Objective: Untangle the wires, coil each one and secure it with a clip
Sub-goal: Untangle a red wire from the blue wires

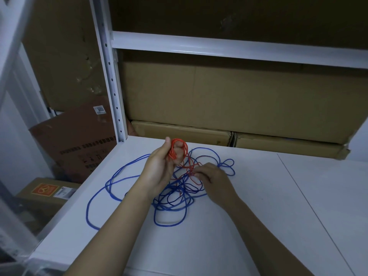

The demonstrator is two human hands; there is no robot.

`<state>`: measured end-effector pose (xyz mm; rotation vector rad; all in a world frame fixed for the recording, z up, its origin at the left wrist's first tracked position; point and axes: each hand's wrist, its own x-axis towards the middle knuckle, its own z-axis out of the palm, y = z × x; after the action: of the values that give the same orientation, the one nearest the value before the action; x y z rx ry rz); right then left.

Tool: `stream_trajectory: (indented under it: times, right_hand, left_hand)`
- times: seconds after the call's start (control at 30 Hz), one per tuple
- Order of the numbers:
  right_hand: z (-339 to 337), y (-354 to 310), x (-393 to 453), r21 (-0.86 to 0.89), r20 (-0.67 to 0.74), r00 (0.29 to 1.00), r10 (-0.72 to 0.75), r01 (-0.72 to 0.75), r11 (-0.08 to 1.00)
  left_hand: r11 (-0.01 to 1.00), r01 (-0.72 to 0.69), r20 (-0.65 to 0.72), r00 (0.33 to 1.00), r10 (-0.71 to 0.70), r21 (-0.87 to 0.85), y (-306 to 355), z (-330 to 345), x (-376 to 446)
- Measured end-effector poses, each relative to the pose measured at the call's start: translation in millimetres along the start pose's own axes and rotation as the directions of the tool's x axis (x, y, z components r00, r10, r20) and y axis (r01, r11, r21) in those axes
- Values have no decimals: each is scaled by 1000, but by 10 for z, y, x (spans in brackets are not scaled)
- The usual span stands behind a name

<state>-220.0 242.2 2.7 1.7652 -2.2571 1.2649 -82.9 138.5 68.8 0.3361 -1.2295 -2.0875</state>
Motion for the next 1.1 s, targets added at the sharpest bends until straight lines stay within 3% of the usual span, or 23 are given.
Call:
stream_trajectory:
  times: [0.13,0.23,0.33,0.53,0.7,0.9,1.0,1.1]
  right_hand:
    - [105,-81,-156,1,-16,995,-95,95,996]
    - [81,-177,-218,-39,-64,980,-190,188,981]
    - [2,-284,-211,-49,-98,960,-264,260,964]
    - [-228,-427,-38,-10,-219,939,-264,268,963]
    - [-384,-360,168,17,-329,925,-191,208,978]
    - [-418,-386,292,366,-87,992,94,-56,929]
    - [-310,-339,243,476,53,965,255,-249,843]
    - [-162,-267,129,516,147,931,334,-360,777]
  left_hand:
    - [984,-76,49,996,69,164,-66,-45,19]
    - [900,-118,1,992,129,420,-152,-79,11]
    - [823,-150,38,987,155,548,-198,-68,-26]
    - [528,-153,130,988,80,836,-293,-170,-6]
    - [609,-166,237,971,-37,776,-183,-45,-136]
    - [856,-69,279,956,-89,513,-94,-30,-159]
    - [951,-39,230,973,-34,306,-51,5,-155]
    - [983,-63,102,994,46,170,-18,48,-133]
